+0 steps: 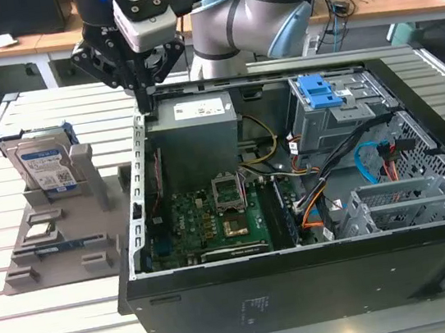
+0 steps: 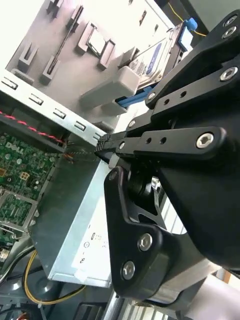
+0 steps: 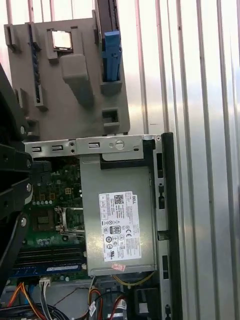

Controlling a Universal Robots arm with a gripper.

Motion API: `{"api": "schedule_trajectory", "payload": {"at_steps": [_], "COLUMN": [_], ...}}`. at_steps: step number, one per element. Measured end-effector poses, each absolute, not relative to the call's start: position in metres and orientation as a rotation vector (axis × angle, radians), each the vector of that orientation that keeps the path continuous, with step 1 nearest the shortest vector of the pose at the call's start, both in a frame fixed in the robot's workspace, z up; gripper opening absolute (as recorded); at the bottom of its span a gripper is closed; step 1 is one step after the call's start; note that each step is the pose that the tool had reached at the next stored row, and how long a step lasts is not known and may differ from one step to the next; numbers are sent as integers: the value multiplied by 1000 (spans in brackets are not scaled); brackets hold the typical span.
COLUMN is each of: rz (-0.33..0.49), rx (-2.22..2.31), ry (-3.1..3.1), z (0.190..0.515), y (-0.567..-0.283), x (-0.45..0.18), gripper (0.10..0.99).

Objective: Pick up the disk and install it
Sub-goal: 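Reach for the disk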

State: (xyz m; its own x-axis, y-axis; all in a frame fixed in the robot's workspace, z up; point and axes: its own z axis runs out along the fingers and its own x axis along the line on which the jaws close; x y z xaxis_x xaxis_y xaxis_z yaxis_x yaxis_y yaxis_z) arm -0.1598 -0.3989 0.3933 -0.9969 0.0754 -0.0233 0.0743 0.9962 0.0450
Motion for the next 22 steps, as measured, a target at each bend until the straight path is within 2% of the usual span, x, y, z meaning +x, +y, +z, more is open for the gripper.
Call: {"api": "schedule_trajectory", "payload": {"at_steps": [22], "rz": [69], "rx": [117], "ry": [3114], "z": [393], "y": [-399], "x": [-241], "gripper": [106]}}
